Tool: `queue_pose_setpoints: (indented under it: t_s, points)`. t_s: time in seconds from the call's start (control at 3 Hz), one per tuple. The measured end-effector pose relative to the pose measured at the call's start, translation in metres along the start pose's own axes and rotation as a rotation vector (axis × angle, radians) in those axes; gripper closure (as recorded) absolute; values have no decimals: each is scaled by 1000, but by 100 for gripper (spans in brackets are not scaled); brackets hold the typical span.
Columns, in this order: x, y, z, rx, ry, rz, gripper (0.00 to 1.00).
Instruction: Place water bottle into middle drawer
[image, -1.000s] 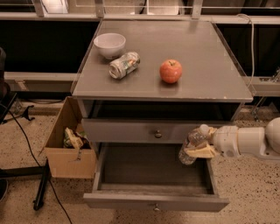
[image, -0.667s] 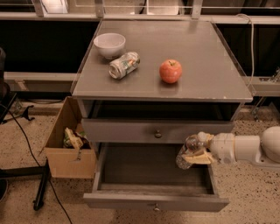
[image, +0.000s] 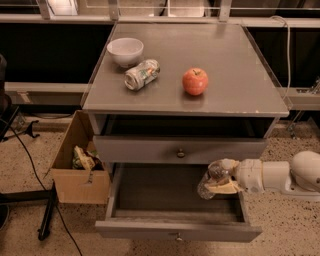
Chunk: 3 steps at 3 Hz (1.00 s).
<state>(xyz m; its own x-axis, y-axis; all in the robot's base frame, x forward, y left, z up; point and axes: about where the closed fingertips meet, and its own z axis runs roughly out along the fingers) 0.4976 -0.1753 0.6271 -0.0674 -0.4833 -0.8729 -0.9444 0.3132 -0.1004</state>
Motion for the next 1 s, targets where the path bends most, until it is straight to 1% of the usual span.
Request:
queue_pose_setpoints:
  t_s: [0.33, 0.67, 1.0]
  points:
    - [23, 2, 14, -20, -1, 15, 100]
    - [60, 1, 39, -45, 6, 21, 100]
    - [85, 0, 60, -60, 13, 0, 100]
